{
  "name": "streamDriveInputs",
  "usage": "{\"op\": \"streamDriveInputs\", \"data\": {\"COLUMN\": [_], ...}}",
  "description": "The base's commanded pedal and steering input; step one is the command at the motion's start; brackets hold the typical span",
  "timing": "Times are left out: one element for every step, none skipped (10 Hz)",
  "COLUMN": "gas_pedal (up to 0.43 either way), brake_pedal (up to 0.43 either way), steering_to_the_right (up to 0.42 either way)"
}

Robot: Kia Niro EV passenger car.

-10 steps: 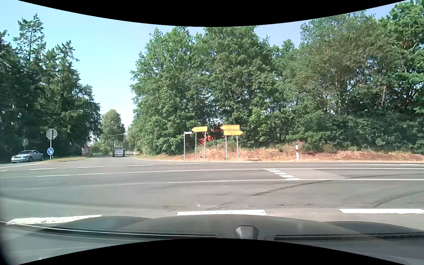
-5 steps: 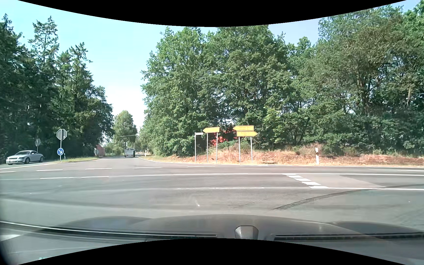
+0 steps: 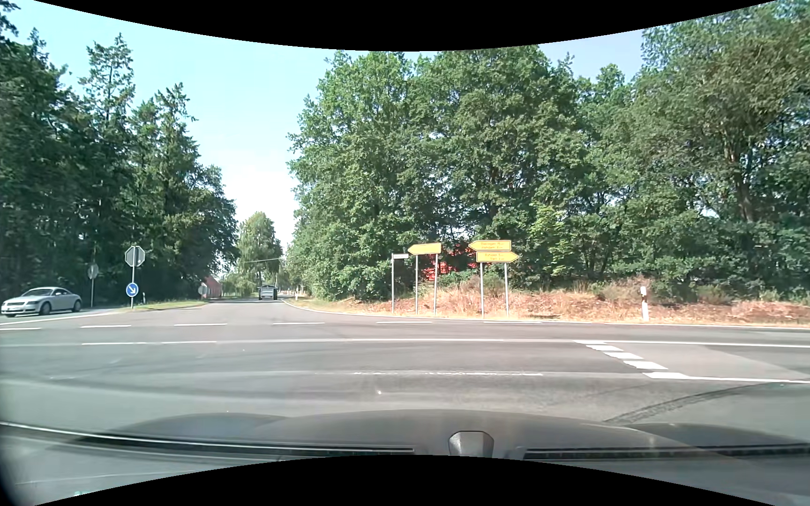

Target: Follow the waypoints while adhering to traffic rules and regulations

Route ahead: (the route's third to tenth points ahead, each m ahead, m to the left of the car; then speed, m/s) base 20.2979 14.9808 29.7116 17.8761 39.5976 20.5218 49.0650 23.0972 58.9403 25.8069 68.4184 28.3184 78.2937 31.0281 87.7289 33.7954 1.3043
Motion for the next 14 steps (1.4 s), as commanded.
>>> {"op": "streamDriveInputs", "data": {"gas_pedal": [0.000, 0.000, 0.000, 0.000, 0.000, 0.000, 0.000, 0.000, 0.000, 0.000, 0.000, 0.000, 0.000, 0.000], "brake_pedal": [0.220, 0.226, 0.232, 0.226, 0.226, 0.226, 0.232, 0.232, 0.232, 0.232, 0.238, 0.244, 0.244, 0.250], "steering_to_the_right": [-0.257, -0.258, -0.257, -0.257, -0.257, -0.257, -0.257, -0.257, -0.257, -0.257, -0.257, -0.257, -0.257, -0.257]}}
